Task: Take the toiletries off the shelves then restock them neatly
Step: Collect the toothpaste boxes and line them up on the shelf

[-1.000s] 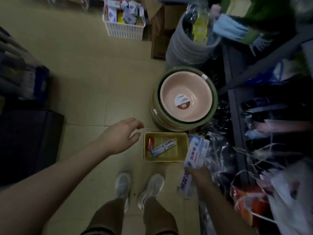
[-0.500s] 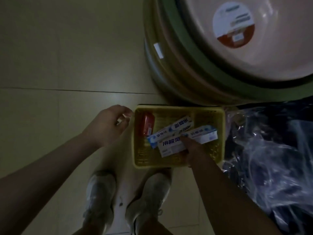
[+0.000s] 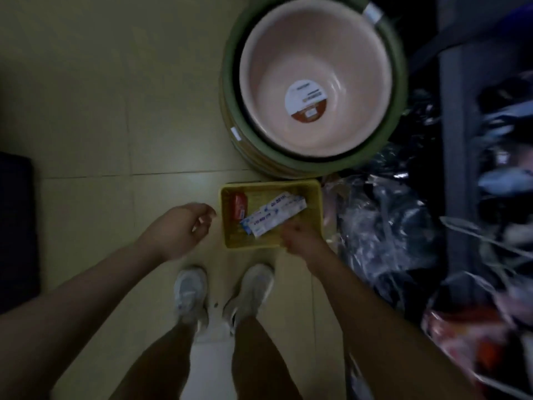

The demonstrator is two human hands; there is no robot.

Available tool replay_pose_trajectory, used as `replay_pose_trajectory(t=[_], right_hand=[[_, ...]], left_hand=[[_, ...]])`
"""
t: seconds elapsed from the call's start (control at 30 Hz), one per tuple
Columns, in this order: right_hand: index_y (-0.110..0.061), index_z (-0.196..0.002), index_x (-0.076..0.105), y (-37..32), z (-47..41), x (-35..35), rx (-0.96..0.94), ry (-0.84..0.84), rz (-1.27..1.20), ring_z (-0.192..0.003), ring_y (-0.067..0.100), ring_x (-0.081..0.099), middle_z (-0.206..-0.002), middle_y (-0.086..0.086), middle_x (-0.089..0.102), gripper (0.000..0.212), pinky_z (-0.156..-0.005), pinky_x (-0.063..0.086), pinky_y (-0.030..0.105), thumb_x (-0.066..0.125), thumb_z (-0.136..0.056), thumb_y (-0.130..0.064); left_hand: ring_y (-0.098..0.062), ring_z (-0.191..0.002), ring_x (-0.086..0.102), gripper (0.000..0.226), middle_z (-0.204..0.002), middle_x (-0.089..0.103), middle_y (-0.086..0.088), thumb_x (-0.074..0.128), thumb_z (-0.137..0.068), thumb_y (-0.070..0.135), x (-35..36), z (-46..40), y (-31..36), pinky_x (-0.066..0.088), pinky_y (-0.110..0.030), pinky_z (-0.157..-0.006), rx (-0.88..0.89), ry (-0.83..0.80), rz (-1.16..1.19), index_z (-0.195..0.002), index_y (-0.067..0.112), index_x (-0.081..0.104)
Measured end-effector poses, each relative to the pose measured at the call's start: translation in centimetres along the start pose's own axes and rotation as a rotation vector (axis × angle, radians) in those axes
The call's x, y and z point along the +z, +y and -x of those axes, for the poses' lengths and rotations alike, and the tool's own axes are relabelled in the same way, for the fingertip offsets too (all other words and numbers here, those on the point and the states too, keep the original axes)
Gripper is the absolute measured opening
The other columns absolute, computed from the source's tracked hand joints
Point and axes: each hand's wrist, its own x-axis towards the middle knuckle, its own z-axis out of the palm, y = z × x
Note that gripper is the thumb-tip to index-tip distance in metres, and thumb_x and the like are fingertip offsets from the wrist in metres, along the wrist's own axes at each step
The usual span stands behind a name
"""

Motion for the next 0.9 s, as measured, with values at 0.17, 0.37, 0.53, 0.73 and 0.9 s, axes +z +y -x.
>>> replay_pose_trajectory(t=[0.17,0.37,0.53,0.73,0.9], right_hand=[[-0.011,-0.092,0.058,-6.0,15.2,-4.3,-0.11,0.028,0.322,-0.084,0.014,0.048,-0.092,0.006,0.048,0.018,-0.068,0.038,0.02,0.04,-0.097,-0.007],[0.008,-0.1,0.057,-7.4,27.2,-4.7,-0.242,0.157,0.332,-0.086,0.02,0.051,-0.089,0.012,0.055,0.028,-0.071,0.037,0.028,0.048,-0.095,-0.019],[-0.004,-0.105,0.058,-4.3,33.5,-2.1,-0.221,0.348,0.291,-0.101,0.025,0.056,-0.101,0.012,0.06,0.02,-0.08,0.041,0.028,0.051,-0.093,-0.019],[-0.006,-0.097,0.058,3.0,42.4,2.3,-0.153,0.648,0.083,-0.097,0.026,0.056,-0.1,0.01,0.059,0.014,-0.076,0.037,0.028,0.05,-0.093,-0.017],[-0.012,-0.109,0.059,13.1,50.3,6.5,0.154,0.953,-0.179,-0.104,0.028,0.059,-0.111,0.011,0.064,0.023,-0.082,0.046,0.031,0.048,-0.092,-0.024]], left_hand=[[-0.023,-0.083,0.057,0.027,-0.105,0.063,-0.011,0.049,-0.093,0.012,-8.7,9.0,7.7,0.043,-0.028,-0.074,0.081,-0.016,-0.103,-0.119,0.008,0.056],[-0.024,-0.081,0.058,0.026,-0.101,0.065,-0.009,0.051,-0.092,0.014,-15.0,14.8,11.8,0.04,-0.026,-0.07,0.29,-0.02,-0.258,-0.116,0.009,0.058],[-0.026,-0.077,0.059,0.015,-0.091,0.066,-0.008,0.053,-0.089,0.017,-18.4,16.6,14.0,0.048,-0.032,-0.071,0.511,-0.147,-0.404,-0.1,0.012,0.062],[-0.027,-0.08,0.063,0.02,-0.088,0.068,-0.013,0.054,-0.086,0.014,-18.4,20.1,21.3,0.044,-0.028,-0.068,0.854,-0.283,-0.568,-0.102,0.006,0.063],[-0.014,-0.07,0.061,0.015,-0.088,0.067,0.001,0.05,-0.092,0.023,-11.9,27.5,29.1,0.051,-0.033,-0.065,1.144,-0.426,-0.761,-0.107,0.025,0.055]])
